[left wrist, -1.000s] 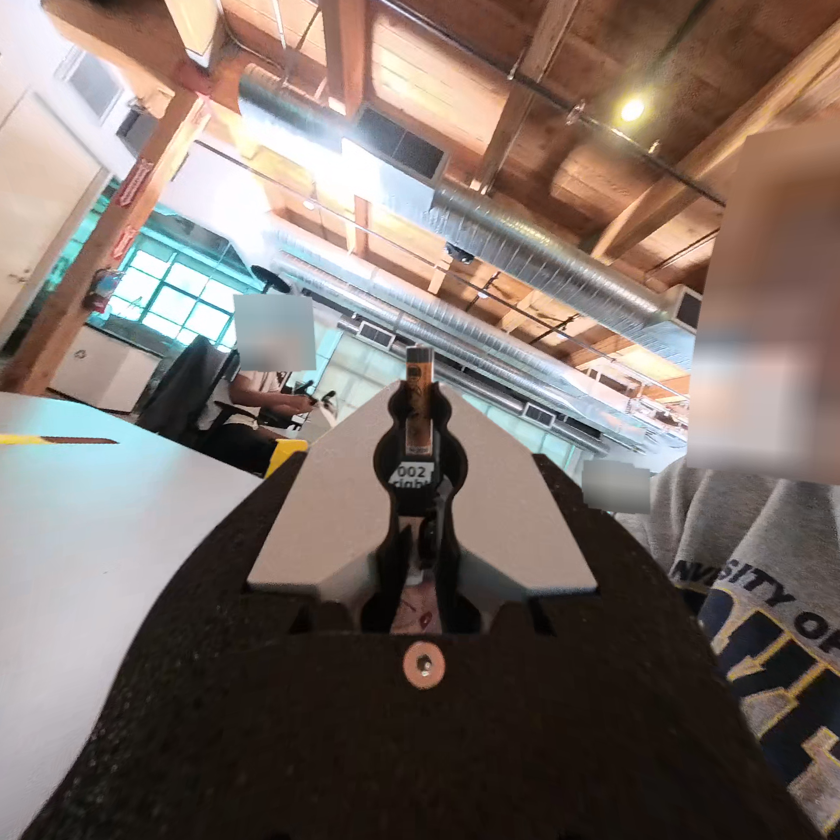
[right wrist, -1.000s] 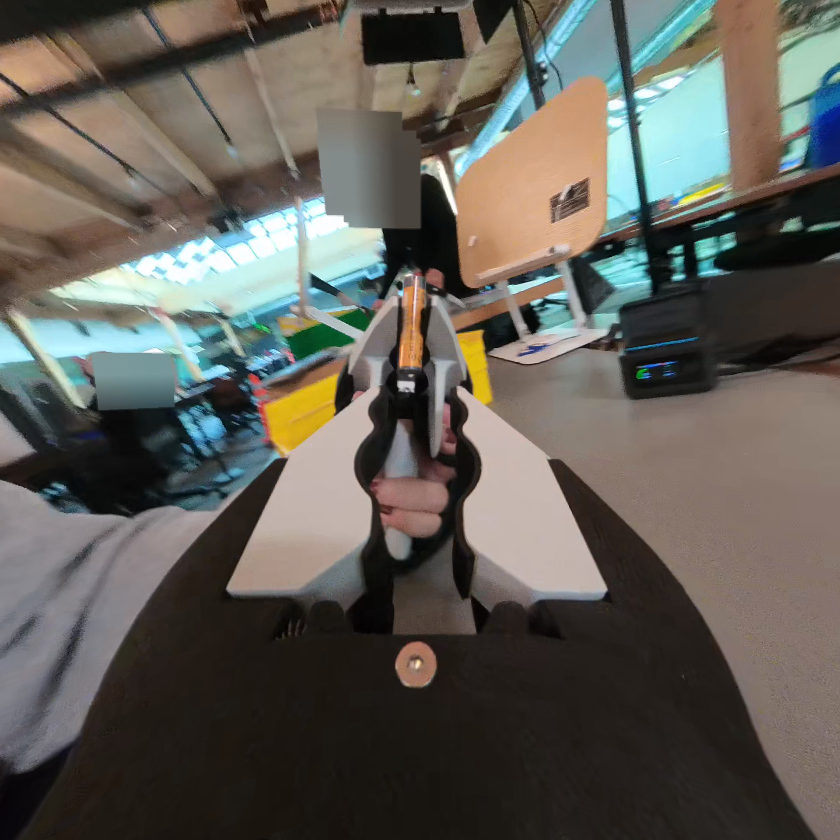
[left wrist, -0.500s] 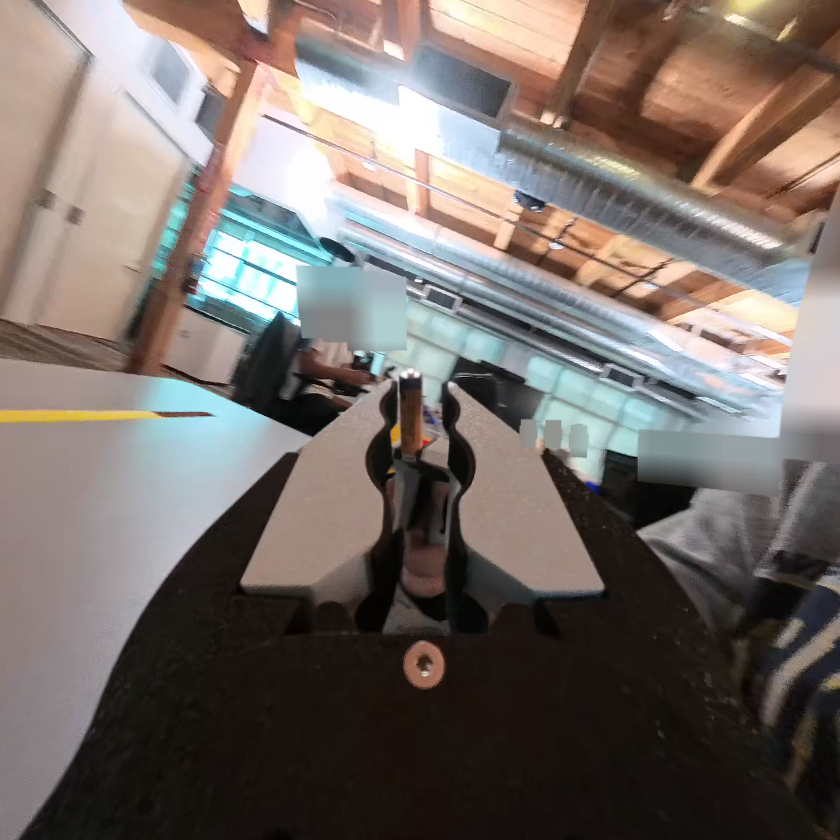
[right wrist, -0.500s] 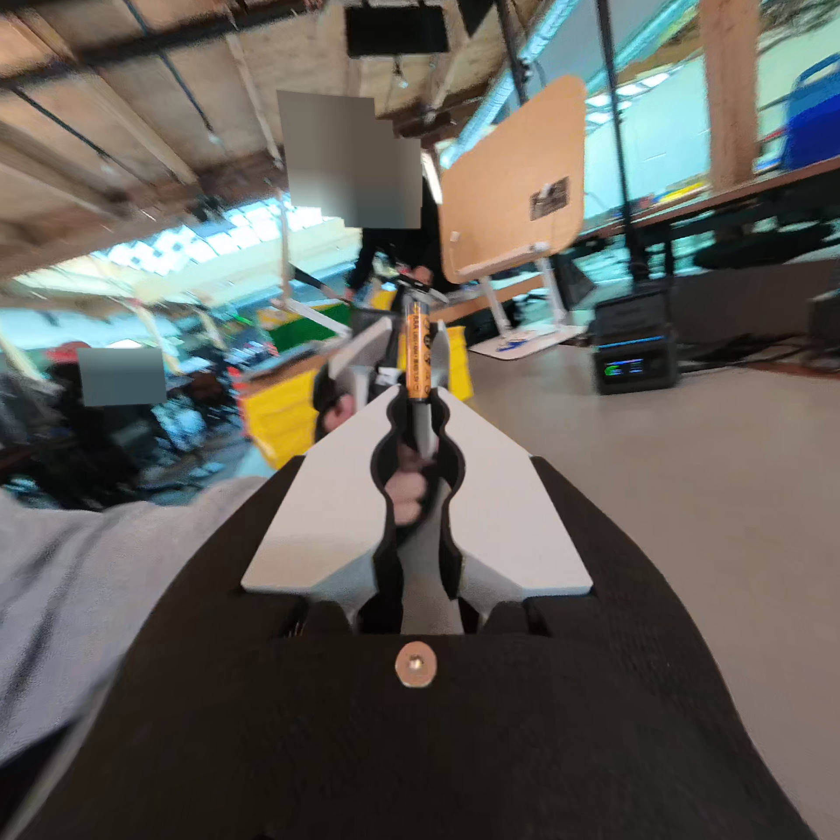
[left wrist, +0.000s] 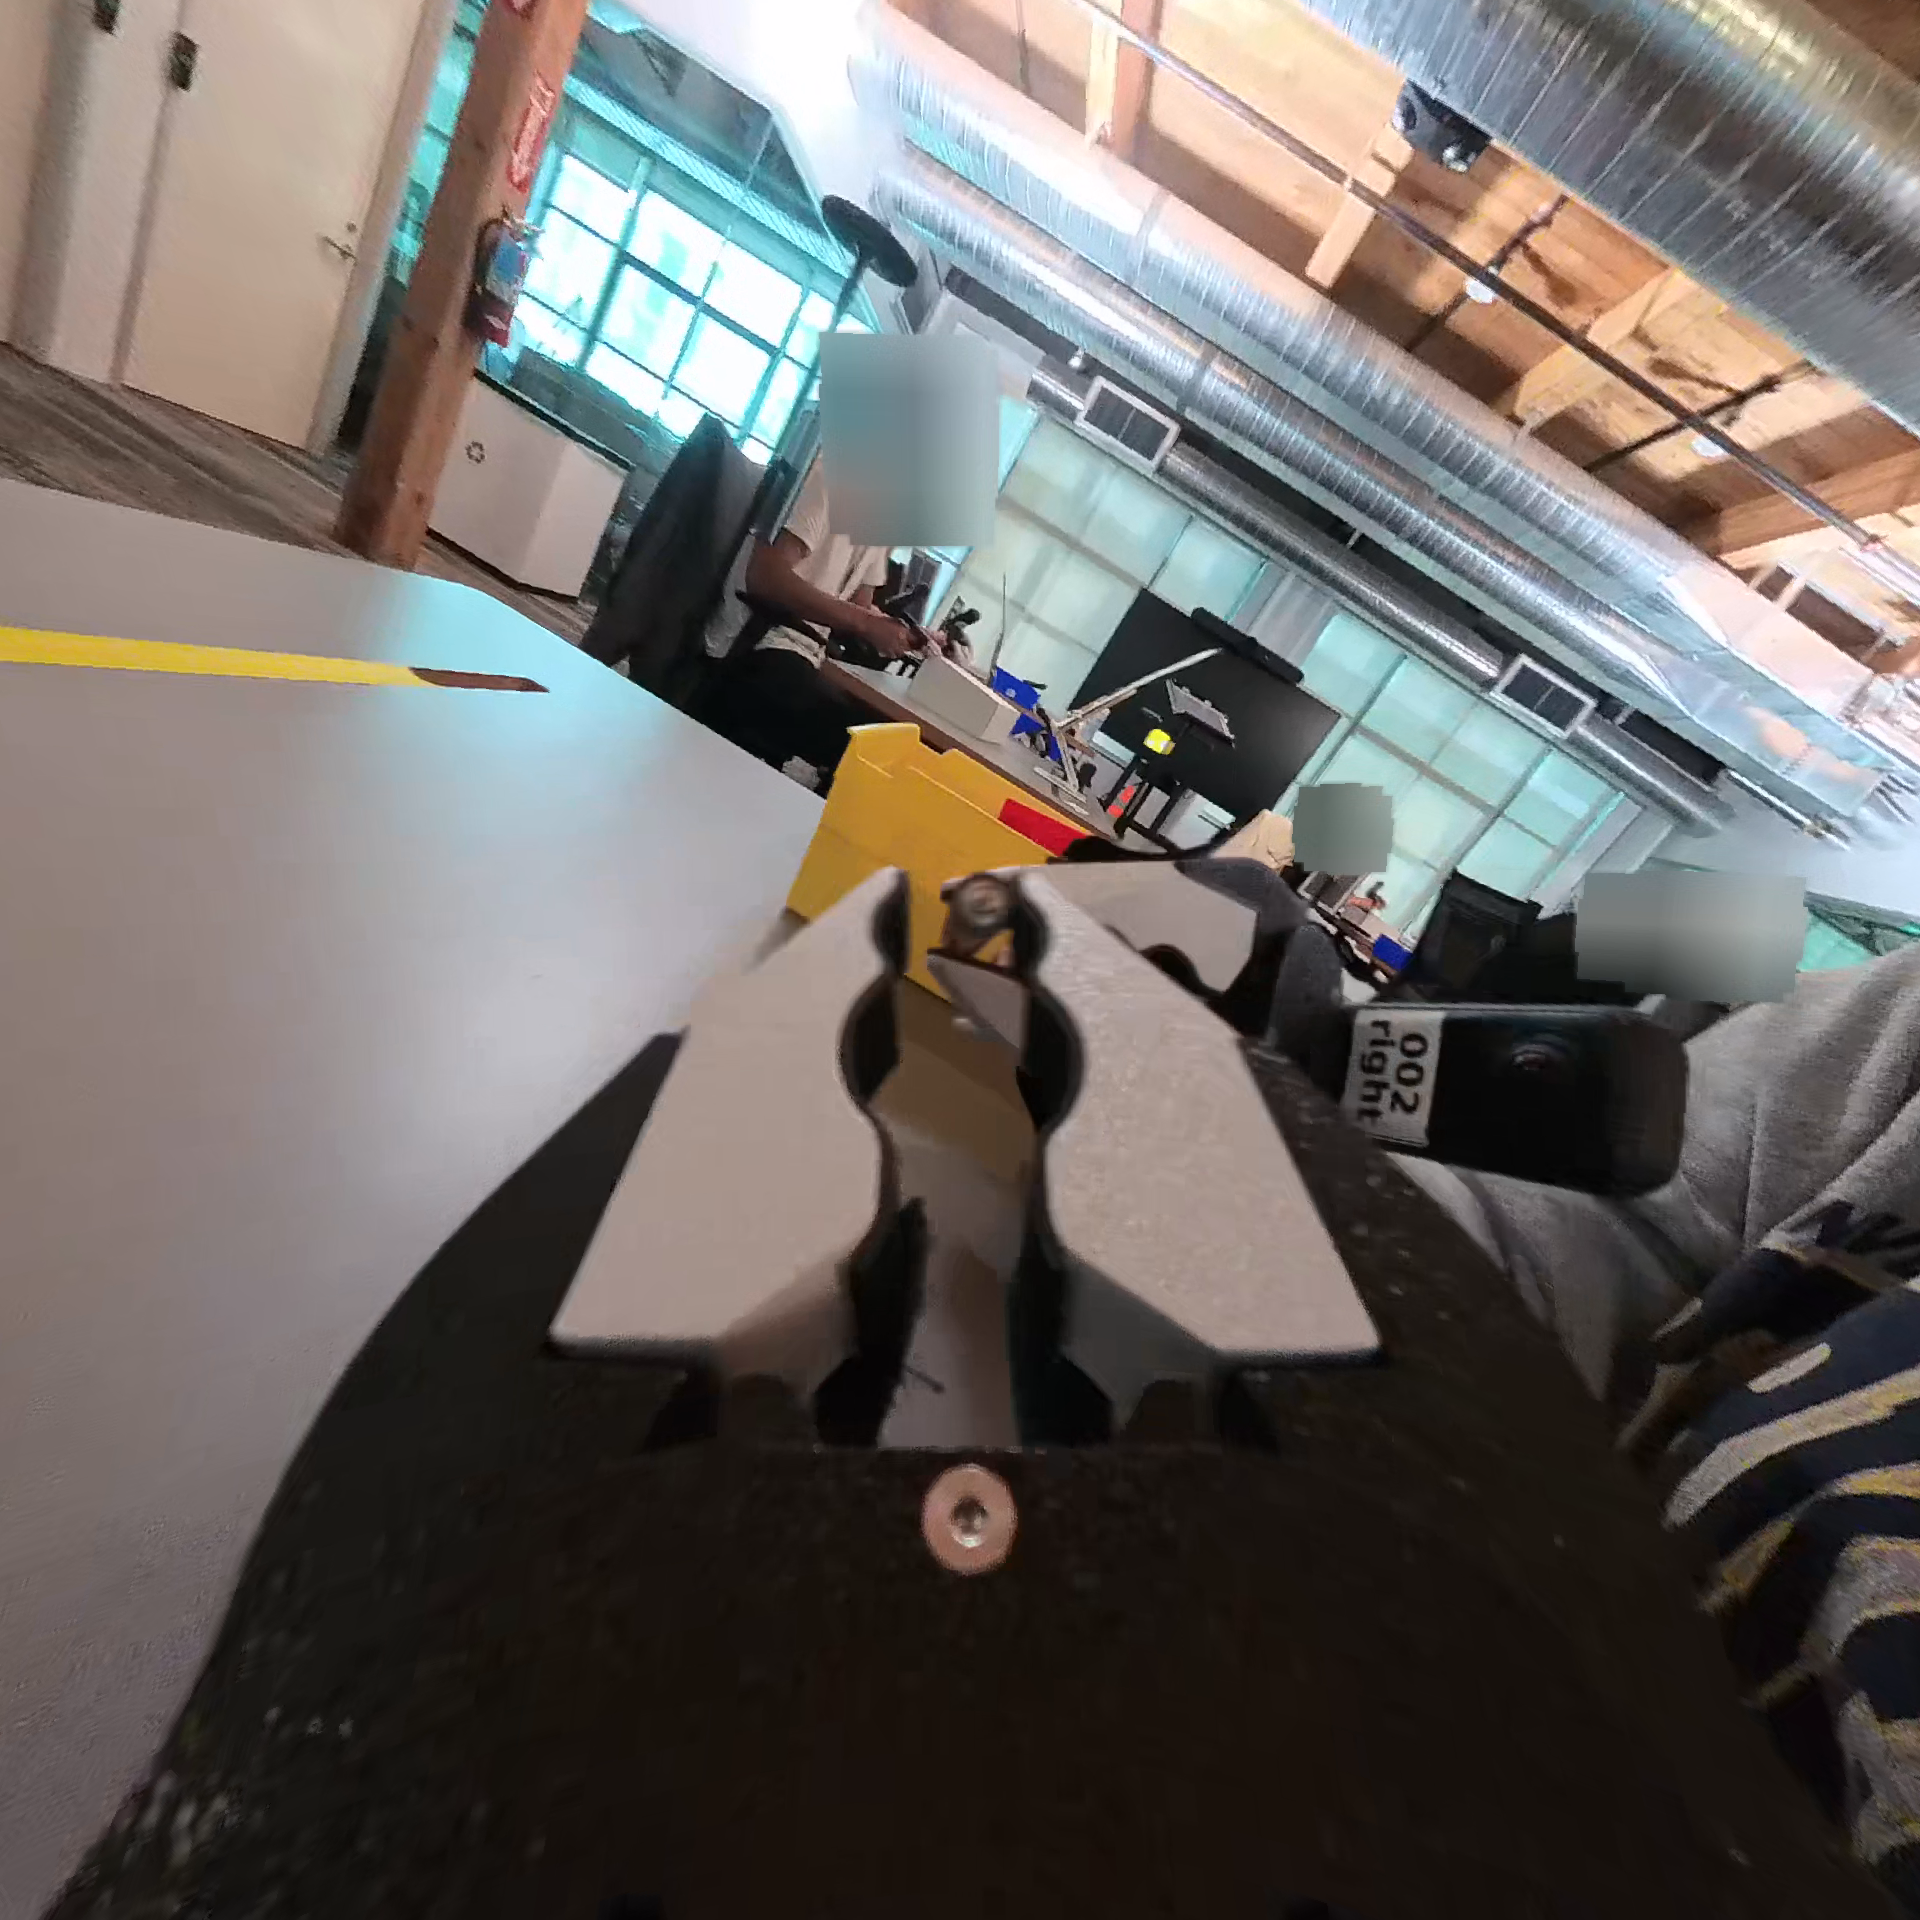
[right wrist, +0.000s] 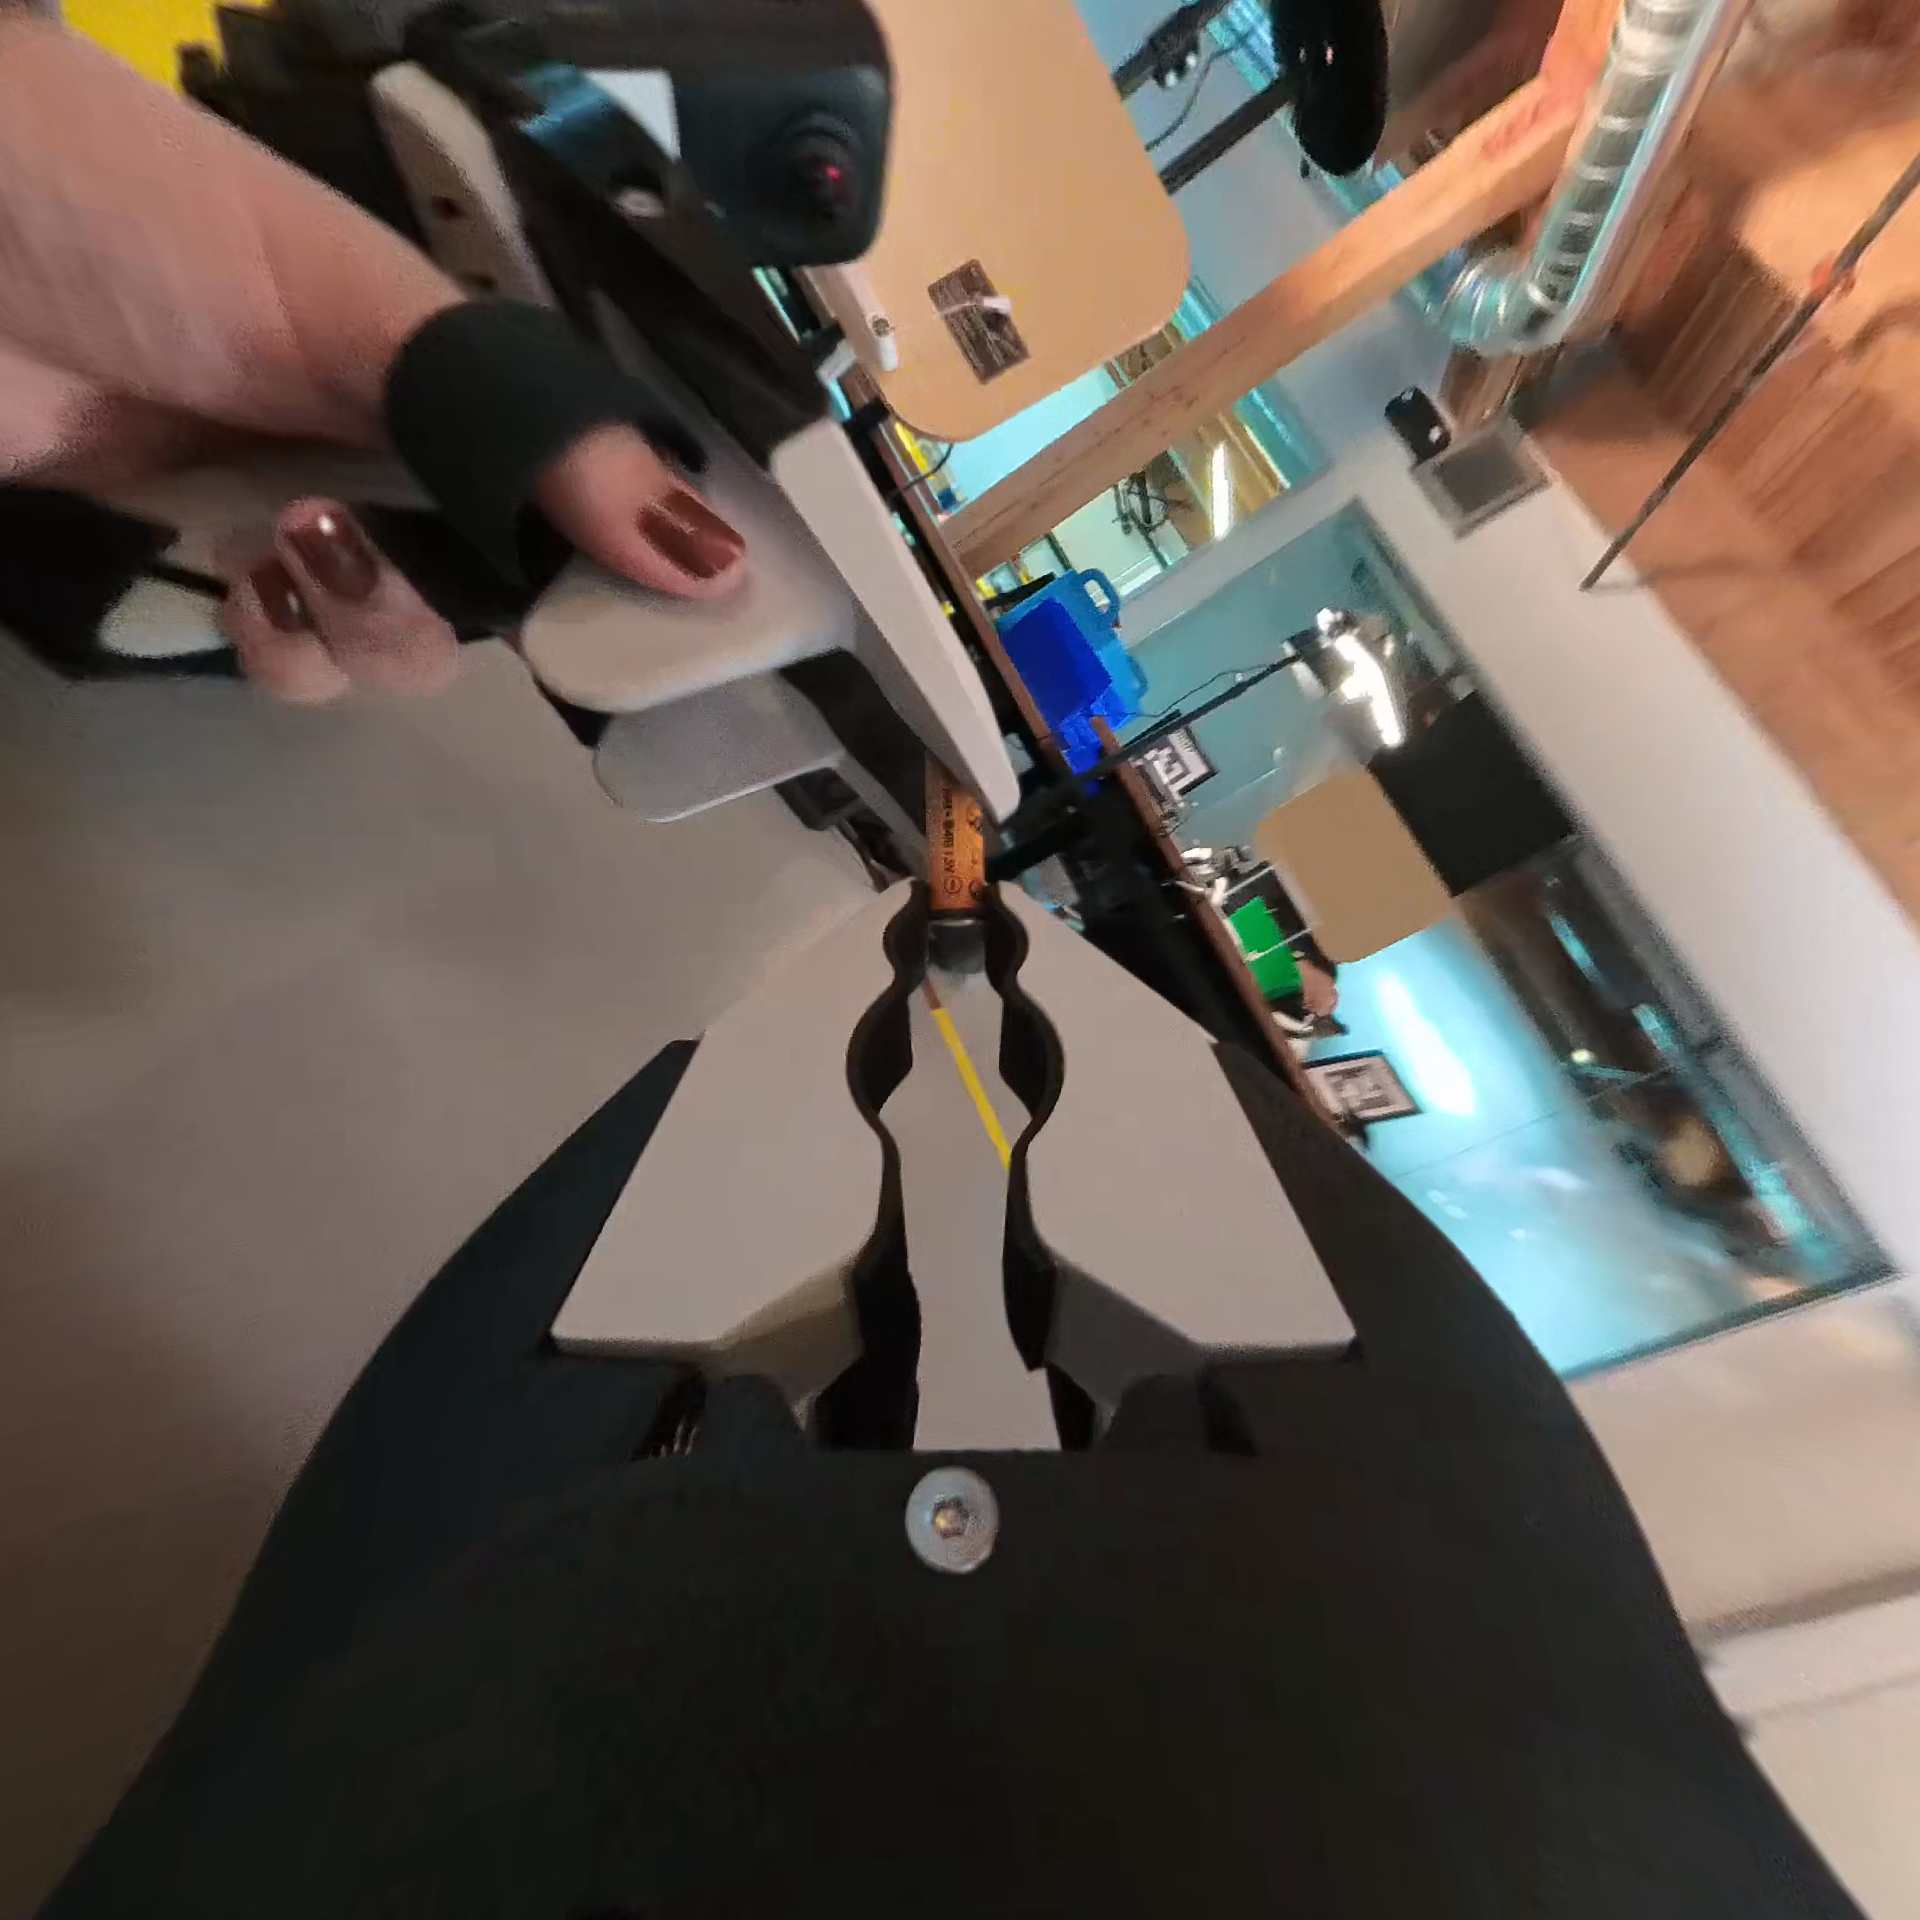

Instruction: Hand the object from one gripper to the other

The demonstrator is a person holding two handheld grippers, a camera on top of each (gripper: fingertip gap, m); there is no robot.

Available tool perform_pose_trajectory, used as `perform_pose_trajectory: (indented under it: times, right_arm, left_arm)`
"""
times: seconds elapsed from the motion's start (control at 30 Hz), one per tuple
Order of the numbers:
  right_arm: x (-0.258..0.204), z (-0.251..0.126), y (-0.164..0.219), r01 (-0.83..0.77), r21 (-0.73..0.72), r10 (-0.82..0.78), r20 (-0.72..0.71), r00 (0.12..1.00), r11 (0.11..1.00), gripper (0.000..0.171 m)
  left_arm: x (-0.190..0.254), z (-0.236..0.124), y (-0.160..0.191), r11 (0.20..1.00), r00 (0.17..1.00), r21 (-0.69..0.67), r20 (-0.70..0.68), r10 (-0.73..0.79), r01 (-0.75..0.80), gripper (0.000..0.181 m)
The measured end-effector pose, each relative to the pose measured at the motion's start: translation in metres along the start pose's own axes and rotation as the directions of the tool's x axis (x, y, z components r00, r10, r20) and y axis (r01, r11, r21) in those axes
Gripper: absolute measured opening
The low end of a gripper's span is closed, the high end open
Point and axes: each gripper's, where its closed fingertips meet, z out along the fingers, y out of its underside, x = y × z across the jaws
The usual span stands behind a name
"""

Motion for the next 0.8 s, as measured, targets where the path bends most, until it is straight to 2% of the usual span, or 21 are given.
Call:
perform_pose_trajectory:
  times: [0.03, 0.13, 0.2, 0.27, 0.33, 0.37, 0.4, 0.47, 0.5, 0.53, 0.6, 0.7, 0.8]
  right_arm:
    - [-0.001, 0.000, 0.000, 0.037, -0.004, -0.037, -0.008, 0.999, 0.999, 0.008]
    - [0.002, -0.002, -0.005, 0.043, 0.042, -0.041, -0.045, 0.998, 0.998, 0.008]
    - [0.005, -0.005, -0.012, -0.130, 0.107, 0.131, -0.007, 0.991, 0.986, 0.009]
    - [0.009, -0.006, -0.015, -0.417, 0.142, 0.407, 0.096, 0.909, 0.898, 0.013]
    - [0.010, -0.007, -0.014, -0.704, 0.124, 0.665, 0.247, 0.705, 0.699, 0.016]
    - [0.009, -0.007, -0.013, -0.829, 0.082, 0.768, 0.336, 0.546, 0.553, 0.016]
    - [0.009, -0.008, -0.013, -0.925, 0.019, 0.834, 0.427, 0.350, 0.379, 0.019]
    - [0.014, -0.010, -0.015, -0.992, -0.127, 0.829, 0.555, -0.064, 0.008, 0.024]
    - [0.019, -0.011, -0.014, -0.972, -0.183, 0.779, 0.584, -0.228, -0.147, 0.026]
    - [0.023, -0.013, -0.013, -0.937, -0.232, 0.716, 0.605, -0.348, -0.260, 0.026]
    - [0.024, -0.015, -0.013, -0.873, -0.315, 0.620, 0.616, -0.486, -0.372, 0.026]
    - [0.015, -0.016, -0.020, -0.817, -0.420, 0.552, 0.602, -0.577, -0.396, 0.026]
    - [0.014, -0.018, -0.027, -0.778, -0.468, 0.495, 0.601, -0.627, -0.418, 0.024]
  left_arm:
    - [0.002, 0.000, 0.000, 1.000, 1.000, 0.001, -0.008, 0.009, -0.009, 0.008]
    - [0.009, 0.000, -0.002, 0.999, 0.999, 0.005, -0.031, 0.038, -0.038, 0.008]
    - [0.014, -0.002, -0.006, 0.999, 0.997, 0.032, -0.065, 0.041, -0.039, 0.008]
    - [0.019, -0.005, -0.013, 0.996, 0.994, 0.089, -0.108, 0.034, -0.025, 0.007]
    - [0.024, -0.009, -0.020, 0.989, 0.987, 0.145, -0.156, 0.044, -0.021, 0.008]
    - [0.026, -0.011, -0.022, 0.986, 0.984, 0.166, -0.167, 0.061, -0.033, 0.007]
    - [0.028, -0.012, -0.023, 0.983, 0.981, 0.177, -0.174, 0.083, -0.052, 0.007]
    - [0.031, -0.013, -0.022, 0.980, 0.976, 0.176, -0.178, 0.129, -0.097, 0.007]
    - [0.034, -0.012, -0.021, 0.976, 0.971, 0.179, -0.183, 0.155, -0.122, 0.008]
    - [0.036, -0.012, -0.021, 0.973, 0.966, 0.181, -0.185, 0.178, -0.145, 0.008]
    - [0.039, -0.010, -0.019, 0.966, 0.958, 0.176, -0.183, 0.223, -0.191, 0.008]
    - [0.042, -0.006, -0.014, 0.941, 0.934, 0.166, -0.155, 0.321, -0.295, 0.008]
    - [0.045, -0.004, -0.010, 0.907, 0.901, 0.163, -0.139, 0.411, -0.388, 0.008]
